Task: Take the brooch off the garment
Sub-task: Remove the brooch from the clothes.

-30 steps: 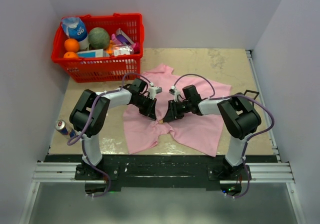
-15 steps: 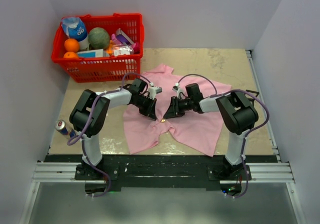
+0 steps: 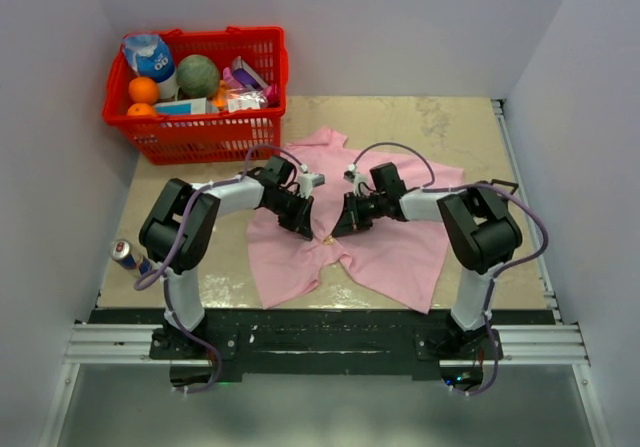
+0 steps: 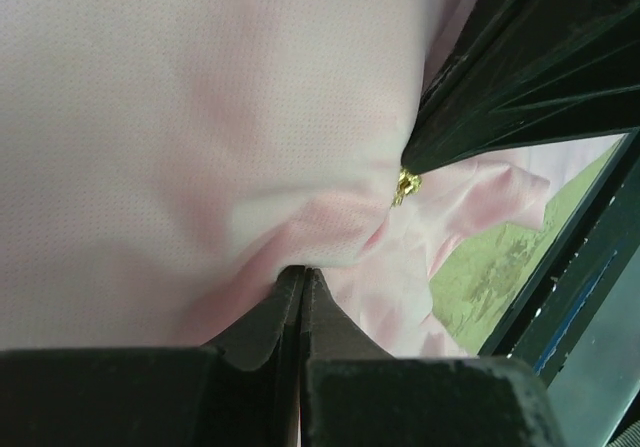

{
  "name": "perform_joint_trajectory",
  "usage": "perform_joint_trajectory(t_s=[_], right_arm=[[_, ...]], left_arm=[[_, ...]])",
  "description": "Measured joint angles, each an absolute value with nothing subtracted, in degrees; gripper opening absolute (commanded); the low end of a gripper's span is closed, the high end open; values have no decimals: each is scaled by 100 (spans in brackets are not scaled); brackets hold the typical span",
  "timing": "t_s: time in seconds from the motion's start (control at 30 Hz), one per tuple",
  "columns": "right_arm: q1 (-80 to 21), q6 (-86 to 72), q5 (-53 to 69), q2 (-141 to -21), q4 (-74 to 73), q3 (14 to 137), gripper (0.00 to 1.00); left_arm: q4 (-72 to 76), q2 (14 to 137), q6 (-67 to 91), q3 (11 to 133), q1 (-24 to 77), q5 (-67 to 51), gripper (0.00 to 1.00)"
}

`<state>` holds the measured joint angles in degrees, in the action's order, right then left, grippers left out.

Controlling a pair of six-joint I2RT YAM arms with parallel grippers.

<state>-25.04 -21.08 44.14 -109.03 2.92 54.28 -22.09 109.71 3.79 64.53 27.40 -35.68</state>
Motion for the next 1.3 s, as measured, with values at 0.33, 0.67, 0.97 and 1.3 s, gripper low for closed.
perform_joint_trajectory(t_s=[0.33, 0.67, 0.97, 1.3], right_arm=[[-2512, -1164, 3846, -10353, -679, 6108, 0], [-2469, -1146, 4298, -10958, -1251, 6423, 0], [-2368, -1175, 4877, -11201, -2128, 6965, 0], [-2237, -1833, 5422, -11203, -2117, 6519, 0]], left_arm=[[-2547, 10586, -10, 6455, 2738, -3225, 2], [-2058, 8617, -692, 5830, 2919, -2943, 6], [-1245, 8626, -1315, 5415, 3896, -2471, 7], [-871, 8667, -1459, 4958, 3992, -2381, 30]])
